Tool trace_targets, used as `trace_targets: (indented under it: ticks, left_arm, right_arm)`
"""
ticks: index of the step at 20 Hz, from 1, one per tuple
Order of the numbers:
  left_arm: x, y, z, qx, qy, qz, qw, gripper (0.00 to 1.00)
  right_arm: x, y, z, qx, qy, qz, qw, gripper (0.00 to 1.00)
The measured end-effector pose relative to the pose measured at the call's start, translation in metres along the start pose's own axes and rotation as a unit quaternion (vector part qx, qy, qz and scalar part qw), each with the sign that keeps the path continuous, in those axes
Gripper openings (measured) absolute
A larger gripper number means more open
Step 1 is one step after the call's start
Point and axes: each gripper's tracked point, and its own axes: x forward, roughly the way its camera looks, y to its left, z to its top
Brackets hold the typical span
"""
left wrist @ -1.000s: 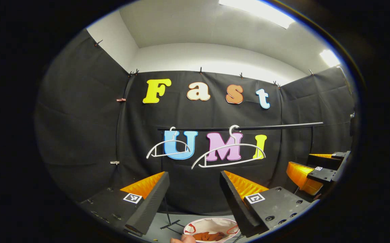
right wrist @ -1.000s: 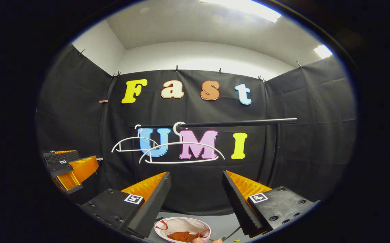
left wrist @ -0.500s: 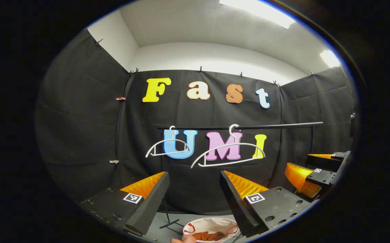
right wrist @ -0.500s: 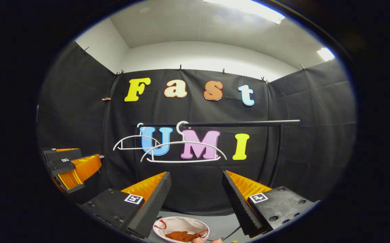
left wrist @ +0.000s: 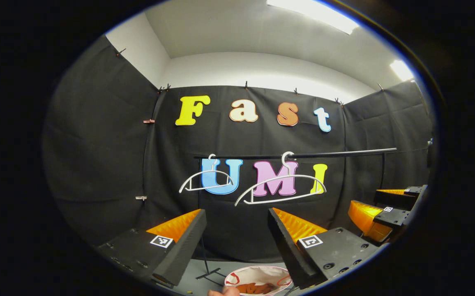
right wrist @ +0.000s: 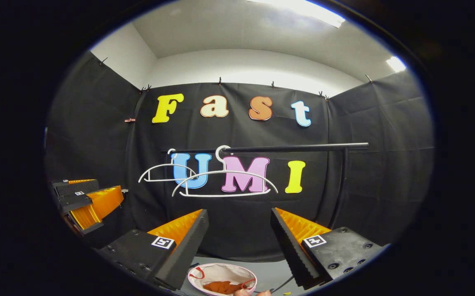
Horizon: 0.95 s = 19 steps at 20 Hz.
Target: Grasp the clothes on the hanger with both hands and then place them into the laundry hamper below.
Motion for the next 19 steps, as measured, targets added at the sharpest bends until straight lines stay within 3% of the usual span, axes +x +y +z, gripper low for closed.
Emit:
trace_targets:
  ticks: [19]
  left_arm:
    - [-0.0030,-0.0048,0.0034,0.010,-0.001,-0.005,1.000,0.95]
  right_arm:
    - [-0.0030,0.0007,0.0054,-0.006,-0.008,0.008,1.000,0.98]
